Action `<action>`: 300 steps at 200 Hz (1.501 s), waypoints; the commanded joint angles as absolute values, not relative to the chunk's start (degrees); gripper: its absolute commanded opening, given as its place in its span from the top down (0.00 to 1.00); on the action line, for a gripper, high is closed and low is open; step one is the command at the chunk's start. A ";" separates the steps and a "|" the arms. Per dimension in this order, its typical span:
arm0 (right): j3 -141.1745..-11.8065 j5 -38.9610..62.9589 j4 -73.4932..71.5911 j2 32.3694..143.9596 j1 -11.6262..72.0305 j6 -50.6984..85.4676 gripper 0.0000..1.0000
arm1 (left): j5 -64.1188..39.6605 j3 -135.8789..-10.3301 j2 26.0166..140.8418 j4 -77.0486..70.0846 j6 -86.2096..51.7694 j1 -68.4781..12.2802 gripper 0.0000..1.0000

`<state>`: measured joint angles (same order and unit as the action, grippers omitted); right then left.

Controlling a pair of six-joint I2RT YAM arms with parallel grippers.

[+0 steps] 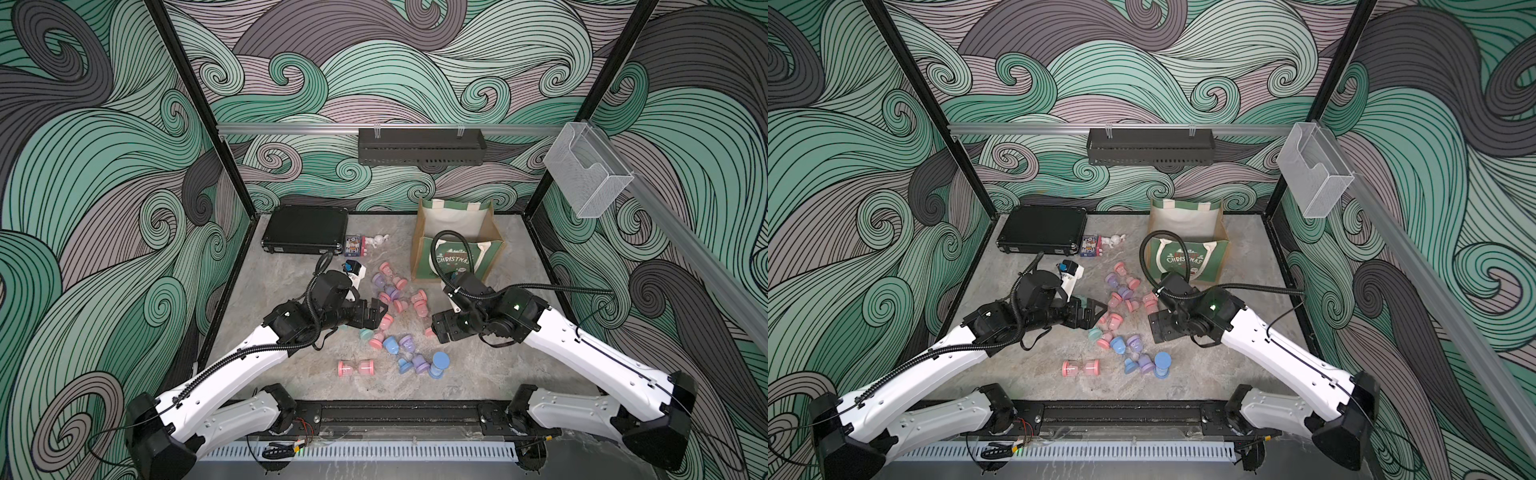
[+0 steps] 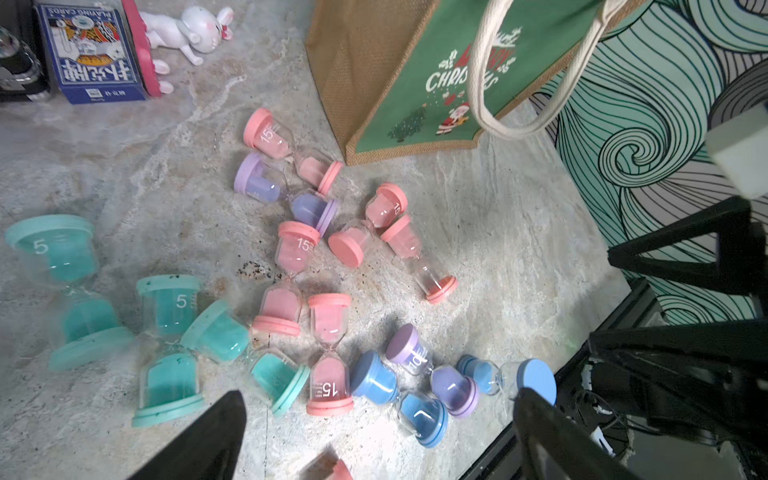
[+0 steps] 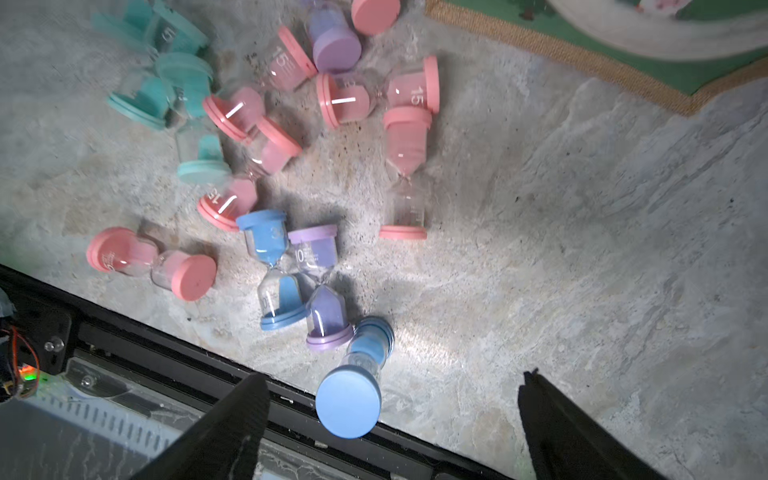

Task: Put the hourglass into the canvas bag
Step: Pick up the hourglass from the center of the board.

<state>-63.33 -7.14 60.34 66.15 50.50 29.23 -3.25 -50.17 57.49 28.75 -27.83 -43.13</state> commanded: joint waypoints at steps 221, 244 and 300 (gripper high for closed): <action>-48.38 -6.53 50.30 74.36 64.52 46.23 0.42 | 5.58 -45.49 57.53 27.95 -31.56 -52.51 0.01; -48.32 -6.90 50.84 74.36 64.61 46.23 0.48 | 5.87 -45.37 57.26 27.88 -31.55 -52.47 0.01; -49.26 -8.05 51.84 73.34 64.66 45.71 0.63 | 5.89 -45.37 57.02 27.53 -31.55 -52.47 0.01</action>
